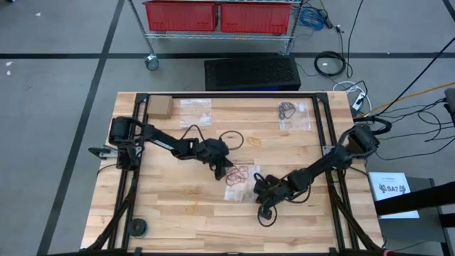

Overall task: Sort rubber bands
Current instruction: Close the bottom right transparent zip lock bag

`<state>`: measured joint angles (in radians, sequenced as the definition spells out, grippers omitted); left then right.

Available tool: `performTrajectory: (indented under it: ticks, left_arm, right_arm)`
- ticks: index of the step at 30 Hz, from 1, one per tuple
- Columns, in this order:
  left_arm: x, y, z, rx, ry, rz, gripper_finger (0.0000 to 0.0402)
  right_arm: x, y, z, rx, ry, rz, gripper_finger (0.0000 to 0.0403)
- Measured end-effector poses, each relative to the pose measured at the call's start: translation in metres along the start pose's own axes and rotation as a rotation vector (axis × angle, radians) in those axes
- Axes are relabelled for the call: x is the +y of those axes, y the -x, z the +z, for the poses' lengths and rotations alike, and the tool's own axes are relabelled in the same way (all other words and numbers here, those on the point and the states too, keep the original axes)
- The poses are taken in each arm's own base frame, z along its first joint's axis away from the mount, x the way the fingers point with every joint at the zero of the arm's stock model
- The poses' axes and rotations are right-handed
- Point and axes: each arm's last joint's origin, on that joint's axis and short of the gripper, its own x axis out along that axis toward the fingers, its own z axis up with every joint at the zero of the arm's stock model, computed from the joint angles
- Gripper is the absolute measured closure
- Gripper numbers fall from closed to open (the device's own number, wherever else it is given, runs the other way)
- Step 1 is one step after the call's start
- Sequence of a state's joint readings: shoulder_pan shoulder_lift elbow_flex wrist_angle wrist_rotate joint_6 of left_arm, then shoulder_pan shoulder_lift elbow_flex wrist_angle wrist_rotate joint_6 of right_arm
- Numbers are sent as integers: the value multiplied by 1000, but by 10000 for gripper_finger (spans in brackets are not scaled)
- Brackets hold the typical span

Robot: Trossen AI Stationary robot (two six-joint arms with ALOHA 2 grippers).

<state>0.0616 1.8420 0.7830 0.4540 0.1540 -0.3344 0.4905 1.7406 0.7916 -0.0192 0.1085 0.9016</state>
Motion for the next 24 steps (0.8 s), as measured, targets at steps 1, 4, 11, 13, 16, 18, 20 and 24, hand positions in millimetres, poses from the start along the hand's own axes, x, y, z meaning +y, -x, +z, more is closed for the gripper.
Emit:
performTrajectory:
  ticks: [1, 4, 11, 13, 16, 18, 20, 24]
  left_arm:
    - [-3, 0, -3, 24, -4, -5, 400]
    - [-11, -1, -10, 71, -20, -17, 400]
    - [-30, -3, -22, 127, -44, -62, 400]
    - [-38, -3, -24, 127, -40, -82, 400]
    - [-51, -3, -26, 105, -63, -127, 400]
    - [-59, -2, -23, 68, -78, -163, 400]
    - [-64, 3, -17, 30, -108, -174, 400]
    - [-56, 16, -1, -21, -145, -83, 400]
  right_arm:
    - [-2, 2, 1, 10, -2, -21, 403]
    - [-9, 12, 2, 27, -6, -83, 403]
    - [-27, 46, 8, 27, 17, -264, 403]
    - [-31, 58, 11, 8, 33, -292, 403]
    - [-35, 77, 18, -33, 46, -308, 403]
    - [-39, 87, 23, -61, 41, -316, 403]
    - [-43, 95, 29, -100, 21, -295, 403]
    - [-62, 91, 32, -145, -36, -296, 403]
